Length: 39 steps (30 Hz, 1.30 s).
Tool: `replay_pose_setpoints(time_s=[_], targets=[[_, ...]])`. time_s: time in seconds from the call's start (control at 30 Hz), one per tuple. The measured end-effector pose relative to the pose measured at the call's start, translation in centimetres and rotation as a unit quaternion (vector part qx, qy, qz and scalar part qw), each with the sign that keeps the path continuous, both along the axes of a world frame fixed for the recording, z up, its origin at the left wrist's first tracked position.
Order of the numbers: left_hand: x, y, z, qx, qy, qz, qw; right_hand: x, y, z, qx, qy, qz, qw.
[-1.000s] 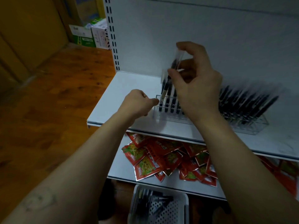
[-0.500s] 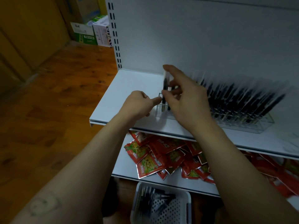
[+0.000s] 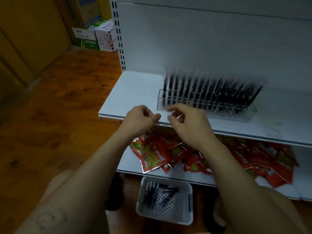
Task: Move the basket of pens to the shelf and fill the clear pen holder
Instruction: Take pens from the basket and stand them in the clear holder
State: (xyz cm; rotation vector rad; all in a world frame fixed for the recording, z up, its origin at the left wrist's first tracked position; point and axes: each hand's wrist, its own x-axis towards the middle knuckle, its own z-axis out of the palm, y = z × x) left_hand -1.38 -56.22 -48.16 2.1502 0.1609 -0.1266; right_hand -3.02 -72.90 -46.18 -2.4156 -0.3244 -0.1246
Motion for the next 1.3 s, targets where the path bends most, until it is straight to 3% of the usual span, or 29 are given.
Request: replay_pose_setpoints(time_s=[0.07, 0.17, 0.4, 0.57, 0.73, 0.93, 1.1, 1.3], targets=[[-1.5, -0.7, -1.1, 0.048, 0.015, -0.042, 0.998, -1.1, -0.1, -1.4, -0.099, 0.071, 0.036, 0.992], [-3.4, -1.8, -4.7, 0.124, 0.051, -0.094, 0.986, -2.4, -0.4, -4.6, -0.235, 0.170, 0.092, 0.953], [-7.7, -0.8, -16.9, 0.204, 0.229, -0.152, 0.940, -4.7, -2.9, -15.2, -0.337, 0.346, 0.138, 0.865], [-8.7, 0.7, -25.0, 0.199, 0.315, -0.113, 0.921, -5.6, -4.9, -22.5, -0.371, 0.467, 0.116, 0.794], [-9.7, -1.1, -27.1, 0.117, 0.345, -0.099, 0.926, -7.2, -3.8, -30.1, -0.414, 0.519, 0.209, 0.718], [-9.9, 0.1, -30.7, 0.018, 0.387, -0.059, 0.920, -8.1, -0.5, -35.6, -0.405, 0.527, 0.241, 0.707], [-8.6, 0.9, -31.4, 0.036, 0.344, -0.027, 0.938, -6.3, -0.3, -37.4, -0.403, 0.532, 0.242, 0.704], [-8.7, 0.8, -31.2, 0.018, 0.314, -0.032, 0.949, -6.5, -0.5, -37.1, -0.438, 0.463, 0.294, 0.712]])
